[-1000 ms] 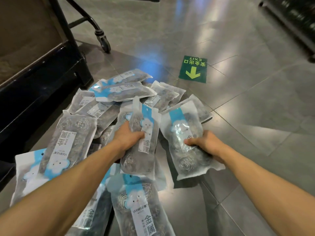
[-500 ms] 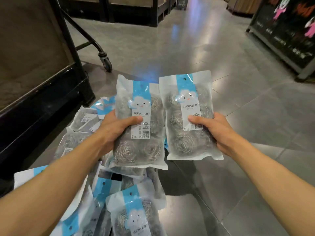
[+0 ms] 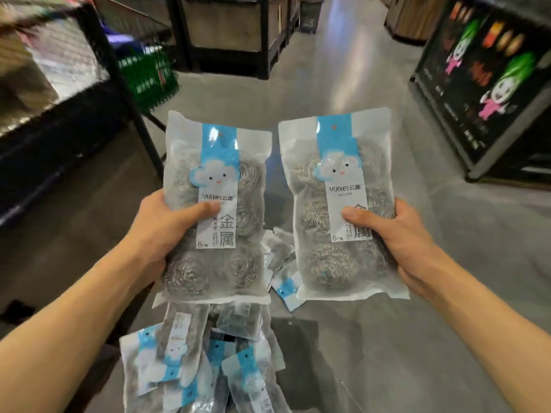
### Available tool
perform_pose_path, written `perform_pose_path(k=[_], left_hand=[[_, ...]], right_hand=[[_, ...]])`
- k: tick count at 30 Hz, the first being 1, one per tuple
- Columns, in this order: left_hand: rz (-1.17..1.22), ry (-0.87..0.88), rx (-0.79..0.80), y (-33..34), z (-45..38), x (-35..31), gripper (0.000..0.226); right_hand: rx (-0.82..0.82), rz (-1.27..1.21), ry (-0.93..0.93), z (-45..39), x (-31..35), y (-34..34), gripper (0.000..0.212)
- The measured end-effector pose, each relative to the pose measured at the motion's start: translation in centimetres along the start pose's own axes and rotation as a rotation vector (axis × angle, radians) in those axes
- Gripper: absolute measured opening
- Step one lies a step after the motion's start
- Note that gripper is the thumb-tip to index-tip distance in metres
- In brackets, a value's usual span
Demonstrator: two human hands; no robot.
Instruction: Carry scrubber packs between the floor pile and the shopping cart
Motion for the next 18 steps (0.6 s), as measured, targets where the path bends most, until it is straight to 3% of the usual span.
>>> perform_pose_path(k=[5, 10, 13, 18], left_hand=[[0.034, 0.116, 0.044, -1.5, 4.8, -24.4, 0.024], [0.059, 0.288, 0.087, -3.2, 11.7, -44.8, 0.031], [0.073, 0.382, 0.092, -4.3, 15.0, -52.1, 0.042], [0.142, 0.445, 0.065, -6.3, 19.2, -58.6, 0.033]], right_hand=[[-0.018, 0.06, -0.061, 7.1, 22.8, -0.5, 0.036], [-0.045, 0.084, -0.241, 15.6, 42.2, -0.2, 0.027], [-0.062, 0.046, -0.299, 19.5, 49.1, 0.0, 0.032], [-0.102, -0.001, -0.343, 24.7, 54.9, 0.4, 0.033]])
Point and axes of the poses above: each hand's wrist, its own z-axis away from the middle knuckle, its own y-axis out of the palm, x = y × z, the point moved 8 cm from there along -z, towards the middle knuckle, and after that the axes turned 1 degree about y, right-handed, at the moved point
